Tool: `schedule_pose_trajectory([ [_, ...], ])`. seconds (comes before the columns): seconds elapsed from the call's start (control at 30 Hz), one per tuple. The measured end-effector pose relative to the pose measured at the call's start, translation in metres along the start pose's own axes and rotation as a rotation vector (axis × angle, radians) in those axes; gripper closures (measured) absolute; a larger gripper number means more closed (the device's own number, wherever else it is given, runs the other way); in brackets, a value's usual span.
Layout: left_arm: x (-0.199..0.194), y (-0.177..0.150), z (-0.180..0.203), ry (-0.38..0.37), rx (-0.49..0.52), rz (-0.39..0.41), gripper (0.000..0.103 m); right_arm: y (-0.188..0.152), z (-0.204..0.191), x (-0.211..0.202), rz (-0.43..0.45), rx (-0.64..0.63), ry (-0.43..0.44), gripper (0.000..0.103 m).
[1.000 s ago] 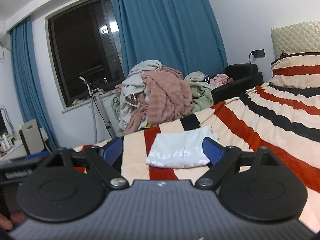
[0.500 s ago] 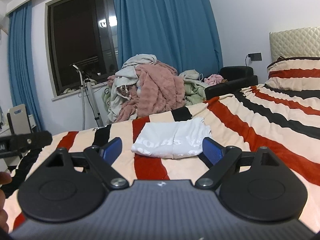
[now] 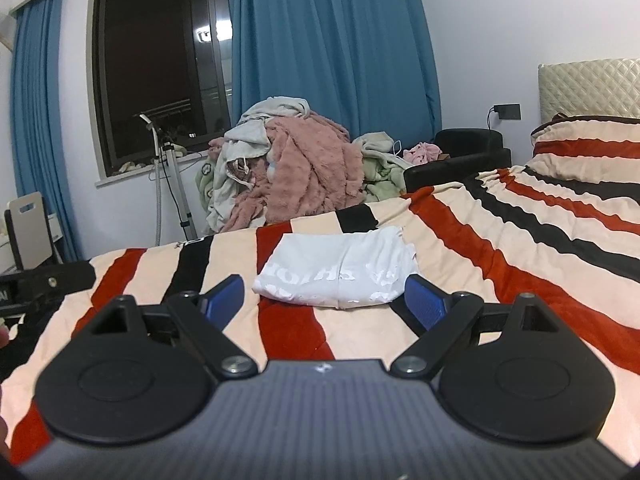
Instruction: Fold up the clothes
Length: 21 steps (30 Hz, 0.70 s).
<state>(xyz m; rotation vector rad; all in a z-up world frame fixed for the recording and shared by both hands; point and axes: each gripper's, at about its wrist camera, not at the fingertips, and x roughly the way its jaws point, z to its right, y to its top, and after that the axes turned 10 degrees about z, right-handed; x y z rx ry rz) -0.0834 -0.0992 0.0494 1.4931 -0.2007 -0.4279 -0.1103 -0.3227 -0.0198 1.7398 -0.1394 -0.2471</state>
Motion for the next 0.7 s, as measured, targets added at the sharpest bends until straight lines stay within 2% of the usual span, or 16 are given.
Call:
schedule_pose_trajectory([
  [0.7,-0.002,-0.01,0.011,0.012,0.02,-0.018,0.0,0.001,0.001,-0.001,-0.023,0.01,-0.001,0.014],
])
